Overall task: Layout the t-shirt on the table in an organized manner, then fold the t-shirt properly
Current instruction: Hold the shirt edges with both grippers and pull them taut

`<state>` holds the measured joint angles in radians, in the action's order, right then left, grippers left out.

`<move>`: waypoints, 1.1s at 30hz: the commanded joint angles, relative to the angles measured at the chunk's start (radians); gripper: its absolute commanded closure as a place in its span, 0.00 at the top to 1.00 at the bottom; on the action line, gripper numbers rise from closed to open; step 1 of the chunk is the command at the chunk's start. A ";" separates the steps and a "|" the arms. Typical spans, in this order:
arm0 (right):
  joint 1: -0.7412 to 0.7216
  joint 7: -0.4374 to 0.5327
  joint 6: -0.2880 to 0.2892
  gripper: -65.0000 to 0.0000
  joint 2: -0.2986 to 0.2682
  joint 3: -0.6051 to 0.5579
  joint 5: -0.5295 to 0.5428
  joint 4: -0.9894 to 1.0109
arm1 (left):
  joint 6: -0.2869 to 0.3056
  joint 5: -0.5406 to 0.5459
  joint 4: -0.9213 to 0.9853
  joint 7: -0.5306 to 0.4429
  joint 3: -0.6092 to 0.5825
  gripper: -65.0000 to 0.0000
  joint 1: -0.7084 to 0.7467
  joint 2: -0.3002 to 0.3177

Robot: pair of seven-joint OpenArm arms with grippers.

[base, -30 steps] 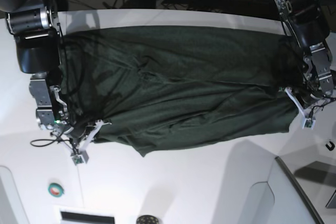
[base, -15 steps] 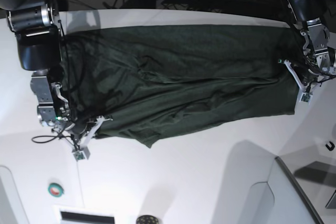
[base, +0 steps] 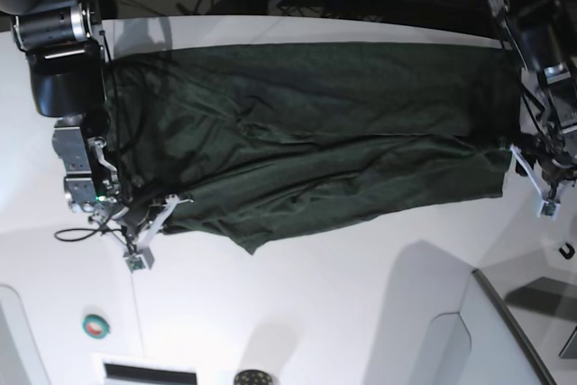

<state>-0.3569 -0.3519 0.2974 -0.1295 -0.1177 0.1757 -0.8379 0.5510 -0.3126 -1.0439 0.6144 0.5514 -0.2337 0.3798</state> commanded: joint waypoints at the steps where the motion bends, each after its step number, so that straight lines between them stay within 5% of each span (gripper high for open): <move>1: -0.029 0.021 0.003 0.01 -0.008 0.003 0.005 -0.019 | -0.004 0.002 0.041 -0.021 0.002 0.42 -0.053 0.026; 6: -0.018 0.021 0.003 0.01 -0.008 0.003 0.005 -0.021 | -0.004 0.002 0.236 -0.052 0.002 0.44 -0.183 0.049; 13: -0.017 0.021 0.004 0.01 -0.009 0.003 0.005 -0.021 | -0.004 0.002 0.328 -0.080 -0.001 0.70 -0.244 0.048; 20: -0.021 0.021 0.006 0.01 -0.009 0.002 0.005 -0.021 | -0.012 0.002 0.647 -0.271 0.002 0.70 -0.372 0.069; 23: -0.021 0.021 0.006 0.01 -0.009 0.002 0.005 -0.021 | -0.064 0.000 0.701 -0.336 -0.004 0.70 -0.375 0.071; 33: -0.020 0.021 0.006 0.01 -0.009 0.002 0.005 -0.021 | -0.101 -0.007 0.696 -0.336 -0.006 0.70 -0.375 0.117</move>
<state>-0.3504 -0.3519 0.2977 -0.1322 -0.1177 0.1761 -0.8387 0.4515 -0.3214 -0.3305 0.2955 0.5461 -0.5835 0.4725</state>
